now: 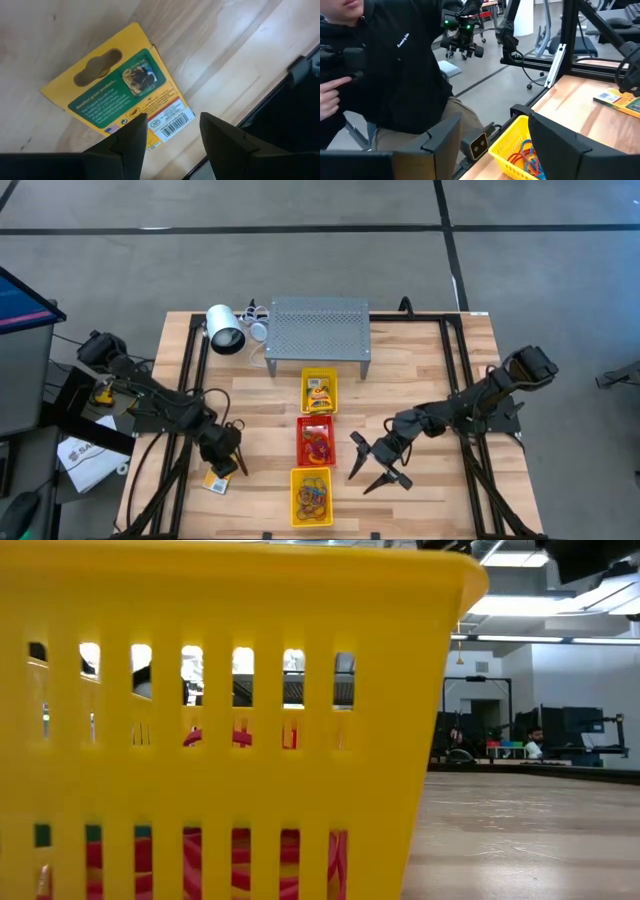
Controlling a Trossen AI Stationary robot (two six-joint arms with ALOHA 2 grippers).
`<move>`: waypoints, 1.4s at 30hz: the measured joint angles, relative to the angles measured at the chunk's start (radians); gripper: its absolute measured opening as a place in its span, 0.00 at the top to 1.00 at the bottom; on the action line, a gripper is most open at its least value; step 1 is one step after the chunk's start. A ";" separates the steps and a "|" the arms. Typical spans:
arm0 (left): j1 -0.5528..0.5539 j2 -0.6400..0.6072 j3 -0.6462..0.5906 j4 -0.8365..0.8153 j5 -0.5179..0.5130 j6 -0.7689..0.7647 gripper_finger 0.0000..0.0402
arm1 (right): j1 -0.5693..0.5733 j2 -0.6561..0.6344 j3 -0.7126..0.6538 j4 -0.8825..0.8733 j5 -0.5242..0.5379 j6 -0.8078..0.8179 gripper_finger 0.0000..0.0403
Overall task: Pick & Place Office Desk Supplies
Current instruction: Put the crayon into the top yellow bin
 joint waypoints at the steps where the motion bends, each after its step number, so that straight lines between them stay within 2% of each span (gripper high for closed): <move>1: -0.009 0.000 0.000 0.000 -0.005 -0.012 0.56 | 0.010 0.000 0.000 0.000 0.010 0.001 0.45; 13: -0.099 0.006 0.000 0.001 -0.065 -0.138 0.56 | 0.123 0.000 0.000 0.005 0.146 0.027 0.45; 18: -0.108 0.068 0.000 0.019 -0.061 -0.140 0.56 | 0.150 0.000 0.000 0.006 0.190 0.027 0.45; 26: -0.108 0.163 0.002 0.134 -0.029 -0.130 0.56 | 0.157 0.000 0.000 0.006 0.194 0.027 0.45; 33: -0.051 0.177 0.002 0.210 -0.049 -0.055 0.56 | 0.156 0.000 0.000 0.006 0.194 0.026 0.45; 42: 0.090 0.178 0.000 0.264 -0.108 0.117 0.56 | 0.155 0.000 0.000 0.007 0.194 0.027 0.45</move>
